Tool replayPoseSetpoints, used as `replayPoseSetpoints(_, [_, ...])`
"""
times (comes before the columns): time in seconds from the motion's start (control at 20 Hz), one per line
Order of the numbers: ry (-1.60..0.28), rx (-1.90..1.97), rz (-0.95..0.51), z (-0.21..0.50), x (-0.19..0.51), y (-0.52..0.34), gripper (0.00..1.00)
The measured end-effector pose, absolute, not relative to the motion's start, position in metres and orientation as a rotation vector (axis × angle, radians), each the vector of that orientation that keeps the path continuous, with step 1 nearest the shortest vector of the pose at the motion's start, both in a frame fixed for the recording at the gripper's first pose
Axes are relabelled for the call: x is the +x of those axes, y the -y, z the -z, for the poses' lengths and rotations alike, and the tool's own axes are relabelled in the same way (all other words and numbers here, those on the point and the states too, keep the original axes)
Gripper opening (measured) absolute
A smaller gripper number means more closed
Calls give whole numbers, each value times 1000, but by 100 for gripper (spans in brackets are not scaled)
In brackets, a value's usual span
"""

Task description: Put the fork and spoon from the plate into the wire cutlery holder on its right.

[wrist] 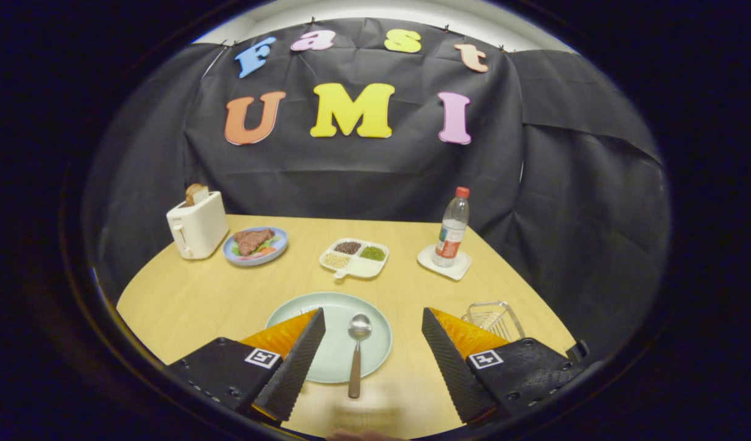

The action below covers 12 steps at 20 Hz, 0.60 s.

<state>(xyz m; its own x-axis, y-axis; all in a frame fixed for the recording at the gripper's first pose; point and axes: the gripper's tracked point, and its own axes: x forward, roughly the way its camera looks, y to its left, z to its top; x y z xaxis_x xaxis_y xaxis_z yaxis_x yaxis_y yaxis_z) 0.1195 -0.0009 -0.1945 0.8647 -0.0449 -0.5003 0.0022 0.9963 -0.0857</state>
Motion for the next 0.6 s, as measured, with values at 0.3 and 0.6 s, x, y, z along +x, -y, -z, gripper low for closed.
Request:
replayPoseSetpoints(0.3, [-671,-63,-14,240,136,-9,96])
replayPoseSetpoints(0.6, [-870,-71,-55,286,135,-19,95])
